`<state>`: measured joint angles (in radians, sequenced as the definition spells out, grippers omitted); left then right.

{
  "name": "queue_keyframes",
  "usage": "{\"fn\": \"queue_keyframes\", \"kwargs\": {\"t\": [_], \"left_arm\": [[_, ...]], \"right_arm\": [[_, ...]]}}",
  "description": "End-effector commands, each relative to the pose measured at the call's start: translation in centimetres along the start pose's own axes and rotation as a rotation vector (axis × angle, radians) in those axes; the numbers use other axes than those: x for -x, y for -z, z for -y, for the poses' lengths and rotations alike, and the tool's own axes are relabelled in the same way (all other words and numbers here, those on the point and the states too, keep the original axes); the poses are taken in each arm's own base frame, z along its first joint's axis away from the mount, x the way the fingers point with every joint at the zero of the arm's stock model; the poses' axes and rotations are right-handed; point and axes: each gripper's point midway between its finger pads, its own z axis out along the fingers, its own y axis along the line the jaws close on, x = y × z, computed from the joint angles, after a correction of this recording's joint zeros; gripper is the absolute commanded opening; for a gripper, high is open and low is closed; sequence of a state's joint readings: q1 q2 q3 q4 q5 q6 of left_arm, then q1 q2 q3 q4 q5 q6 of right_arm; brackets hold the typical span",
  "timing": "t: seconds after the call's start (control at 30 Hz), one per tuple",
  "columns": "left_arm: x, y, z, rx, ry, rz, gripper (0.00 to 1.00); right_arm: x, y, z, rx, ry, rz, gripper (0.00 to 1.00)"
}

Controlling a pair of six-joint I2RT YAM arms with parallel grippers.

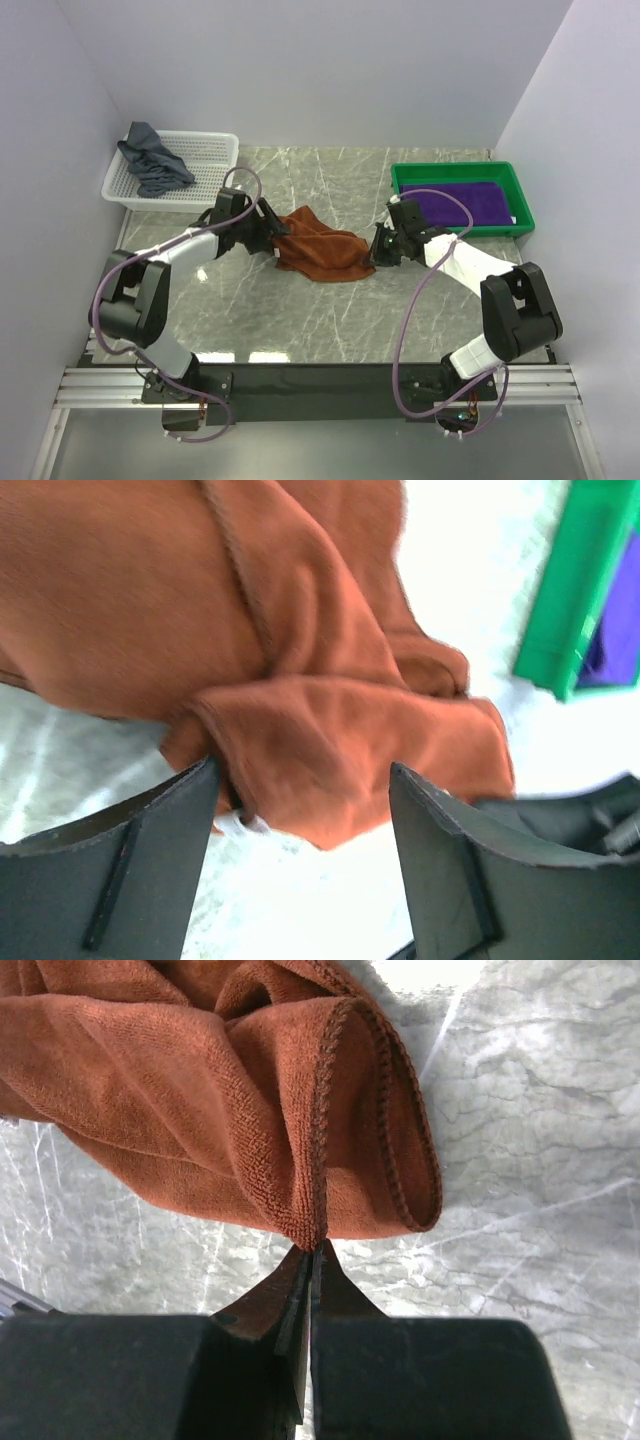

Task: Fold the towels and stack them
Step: Flatten out the crumpled towel

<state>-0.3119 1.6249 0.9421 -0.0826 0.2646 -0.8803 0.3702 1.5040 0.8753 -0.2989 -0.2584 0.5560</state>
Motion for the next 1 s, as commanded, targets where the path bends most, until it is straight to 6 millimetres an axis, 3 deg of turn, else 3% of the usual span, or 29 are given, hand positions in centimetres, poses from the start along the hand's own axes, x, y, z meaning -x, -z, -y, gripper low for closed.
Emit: {"fn": "queue_keyframes", "kwargs": {"t": [0.0, 0.3, 0.4, 0.47, 0.5, 0.53, 0.57, 0.6, 0.63, 0.73, 0.87, 0.9, 0.97], "left_arm": [[-0.7, 1.2, 2.4, -0.156, -0.079, 0.02, 0.73], [-3.7, 0.0, 2.1, -0.152, -0.123, -0.015, 0.67], [-3.0, 0.5, 3.0, -0.164, -0.142, 0.009, 0.55], [-2.7, 1.3, 3.4, -0.151, -0.15, 0.014, 0.33], [-1.7, 2.4, 4.9, -0.174, -0.163, 0.04, 0.25], [-1.3, 3.1, 5.6, -0.179, -0.17, 0.051, 0.06], [-1.6, 3.8, 5.4, -0.152, -0.164, 0.028, 0.01], [-0.8, 5.4, 7.1, -0.184, -0.173, 0.054, 0.01], [-0.6, 6.2, 7.5, -0.185, -0.171, 0.057, 0.01], [-1.8, 9.6, 7.2, -0.119, -0.127, 0.0, 0.01], [-6.2, 14.6, 5.5, -0.031, -0.155, -0.127, 0.01], [-7.3, 16.3, 4.8, -0.023, -0.152, -0.123, 0.01], [-10.3, 18.0, 2.0, 0.014, -0.108, -0.173, 0.01]], "right_arm": [[2.0, 0.2, -1.7, 0.071, 0.02, 0.054, 0.0], [1.7, 0.5, -1.8, 0.085, 0.03, 0.062, 0.0], [1.6, 0.7, -1.8, 0.086, 0.03, 0.063, 0.0], [1.8, 1.1, -1.8, 0.083, 0.039, 0.073, 0.0], [1.9, 1.4, -1.9, 0.077, 0.05, 0.071, 0.0], [2.1, 1.8, -1.9, 0.068, 0.053, 0.079, 0.0], [2.5, 2.4, -2.0, 0.062, 0.06, 0.097, 0.0], [2.6, 2.9, -2.1, 0.058, 0.066, 0.097, 0.0], [2.6, 3.4, -2.2, 0.058, 0.071, 0.097, 0.0], [2.1, 6.1, -3.0, 0.084, 0.099, 0.099, 0.0], [-0.6, 10.1, -3.4, 0.13, 0.141, 0.076, 0.0], [-2.4, 10.6, -3.1, 0.15, 0.135, 0.037, 0.0], [-4.3, 12.8, -2.9, 0.173, 0.15, 0.037, 0.0]]}}
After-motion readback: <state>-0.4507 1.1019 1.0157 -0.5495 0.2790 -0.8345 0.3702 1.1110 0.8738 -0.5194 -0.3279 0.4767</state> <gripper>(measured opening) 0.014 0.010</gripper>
